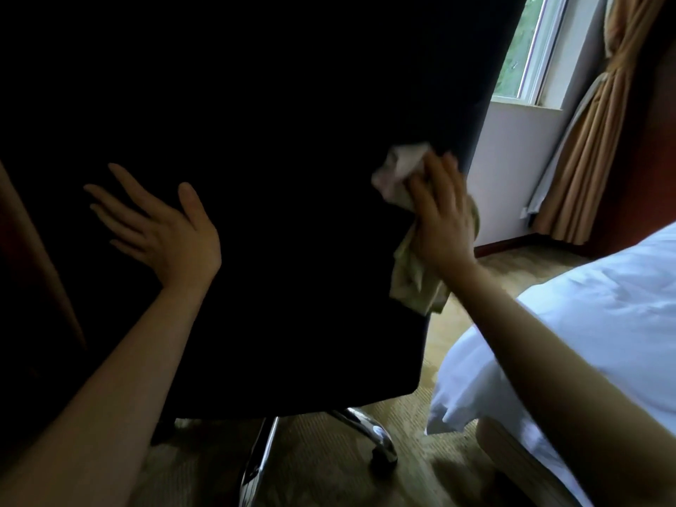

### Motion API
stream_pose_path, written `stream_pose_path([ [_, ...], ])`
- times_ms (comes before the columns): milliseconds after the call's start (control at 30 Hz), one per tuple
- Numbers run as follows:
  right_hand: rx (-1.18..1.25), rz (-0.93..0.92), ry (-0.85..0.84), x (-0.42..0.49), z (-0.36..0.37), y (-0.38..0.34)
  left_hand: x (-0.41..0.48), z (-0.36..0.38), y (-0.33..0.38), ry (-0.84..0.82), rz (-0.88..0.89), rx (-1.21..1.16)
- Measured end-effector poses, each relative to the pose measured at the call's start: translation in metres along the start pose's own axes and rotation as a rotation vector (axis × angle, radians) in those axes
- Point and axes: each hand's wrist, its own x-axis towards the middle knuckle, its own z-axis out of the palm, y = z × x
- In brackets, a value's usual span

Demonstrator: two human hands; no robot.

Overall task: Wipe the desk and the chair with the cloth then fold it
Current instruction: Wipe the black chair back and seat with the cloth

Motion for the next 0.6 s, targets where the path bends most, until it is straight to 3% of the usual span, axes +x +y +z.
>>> stream_pose_path([
  [133, 0.000, 0.097, 0.172, 0.094, -0.009, 0.027, -0.006, -0.001, 0.005, 0.006, 0.005, -0.009],
  [233, 0.079, 0.337, 0.234, 0.117, -0.013, 0.030, -0.011, -0.002, 0.009, 0.009, 0.007, -0.003],
  [367, 0.246, 0.738, 0.285, 0.073, -0.005, 0.000, -0.014, -0.005, 0.010, -0.038, 0.028, 0.011],
  [467, 0.222, 0.951, 0.190, 0.011, 0.009, -0.034, -0.014, -0.006, 0.009, -0.032, 0.060, 0.032],
  [600, 0.231, 1.150, 0.104, -0.013, 0.012, -0.047, -0.003, -0.011, 0.021, 0.035, 0.344, 0.113],
])
